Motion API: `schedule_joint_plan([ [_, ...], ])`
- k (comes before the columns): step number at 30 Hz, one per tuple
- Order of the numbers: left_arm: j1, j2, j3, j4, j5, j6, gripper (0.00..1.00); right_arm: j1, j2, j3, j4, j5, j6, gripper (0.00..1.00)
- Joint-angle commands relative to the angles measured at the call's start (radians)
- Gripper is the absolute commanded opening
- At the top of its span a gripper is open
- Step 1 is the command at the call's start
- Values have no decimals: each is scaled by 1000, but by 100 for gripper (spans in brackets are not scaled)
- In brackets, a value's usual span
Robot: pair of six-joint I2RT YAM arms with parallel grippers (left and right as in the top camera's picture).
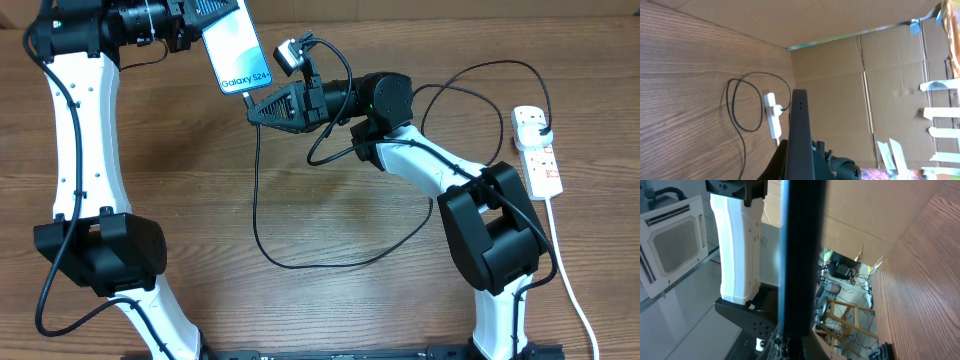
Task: Plug charger to phone and switch on socket
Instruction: 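Align and push the plug into the phone's bottom port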
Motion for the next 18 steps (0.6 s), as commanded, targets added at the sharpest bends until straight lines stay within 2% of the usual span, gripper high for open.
schedule_joint_plan([
  [1,3,-2,12,5,21,35,4,-7,-6,12,6,10,-4,4],
  [18,6,-2,12,5,63,22,4,-13,-6,12,6,10,-4,4],
])
